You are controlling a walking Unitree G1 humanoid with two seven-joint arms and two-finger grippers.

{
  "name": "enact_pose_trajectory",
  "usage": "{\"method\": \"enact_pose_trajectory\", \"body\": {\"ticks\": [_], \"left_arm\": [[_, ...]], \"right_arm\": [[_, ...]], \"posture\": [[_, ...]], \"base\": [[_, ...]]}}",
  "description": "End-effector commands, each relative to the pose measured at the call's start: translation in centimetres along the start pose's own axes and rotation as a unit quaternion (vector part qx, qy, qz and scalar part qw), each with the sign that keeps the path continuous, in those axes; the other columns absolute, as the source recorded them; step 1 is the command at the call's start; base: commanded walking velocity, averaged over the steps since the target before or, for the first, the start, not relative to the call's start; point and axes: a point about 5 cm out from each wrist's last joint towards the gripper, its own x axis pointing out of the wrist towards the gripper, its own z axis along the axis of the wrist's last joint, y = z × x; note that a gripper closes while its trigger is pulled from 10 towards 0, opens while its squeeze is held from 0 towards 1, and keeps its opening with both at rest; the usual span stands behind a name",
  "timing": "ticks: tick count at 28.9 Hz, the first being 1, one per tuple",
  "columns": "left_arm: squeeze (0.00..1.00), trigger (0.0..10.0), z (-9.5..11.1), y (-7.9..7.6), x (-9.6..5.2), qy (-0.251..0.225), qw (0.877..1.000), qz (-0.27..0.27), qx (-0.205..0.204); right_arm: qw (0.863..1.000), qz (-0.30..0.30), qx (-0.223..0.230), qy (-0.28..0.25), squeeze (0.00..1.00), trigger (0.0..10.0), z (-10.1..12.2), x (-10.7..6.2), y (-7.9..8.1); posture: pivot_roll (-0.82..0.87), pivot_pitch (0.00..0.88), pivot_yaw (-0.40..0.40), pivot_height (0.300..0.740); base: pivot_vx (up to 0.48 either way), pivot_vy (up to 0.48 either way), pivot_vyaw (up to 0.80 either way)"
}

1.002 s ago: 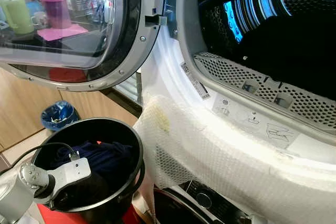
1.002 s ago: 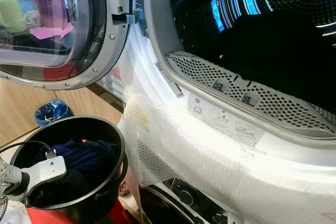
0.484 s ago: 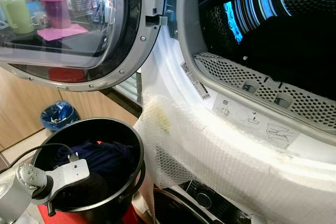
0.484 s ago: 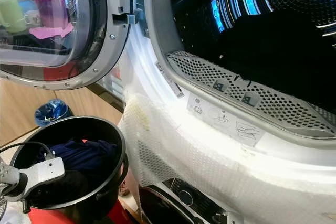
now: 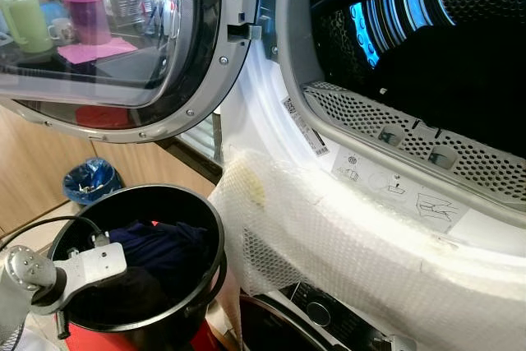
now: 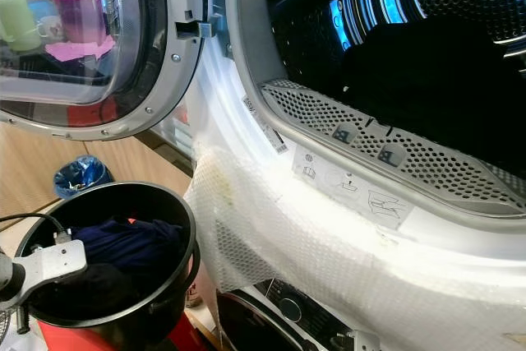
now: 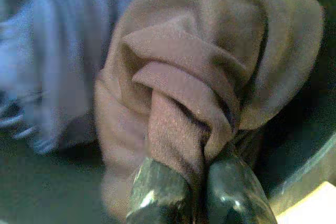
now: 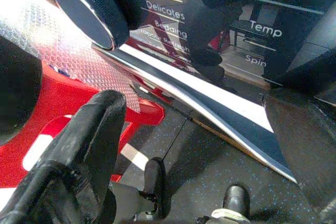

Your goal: Clothes washing

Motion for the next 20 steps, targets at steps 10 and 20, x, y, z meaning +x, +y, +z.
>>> {"method": "enact_pose_trajectory", "body": {"ticks": [10, 20], "left_arm": [[0.0, 0.0, 9.1, 3.0, -5.7, -0.238, 0.969, 0.014, 0.06], [0.0, 0.0, 18.7, -1.6, -3.9, -0.425, 0.878, -0.181, 0.128]], "right_arm": [[1.0, -0.004, 0.001, -0.011, 0.0, 10.0, 0.8, 0.3, 0.1], [1.0, -0.007, 0.002, -0.014, 0.0, 10.0, 0.9, 0.4, 0.1]], "posture": [[0.38, 0.051, -0.077, 0.74], [0.36, 0.044, -0.066, 0.74]], "base": [[0.0, 0.0, 0.0], [0.0, 0.0, 0.0]]}}
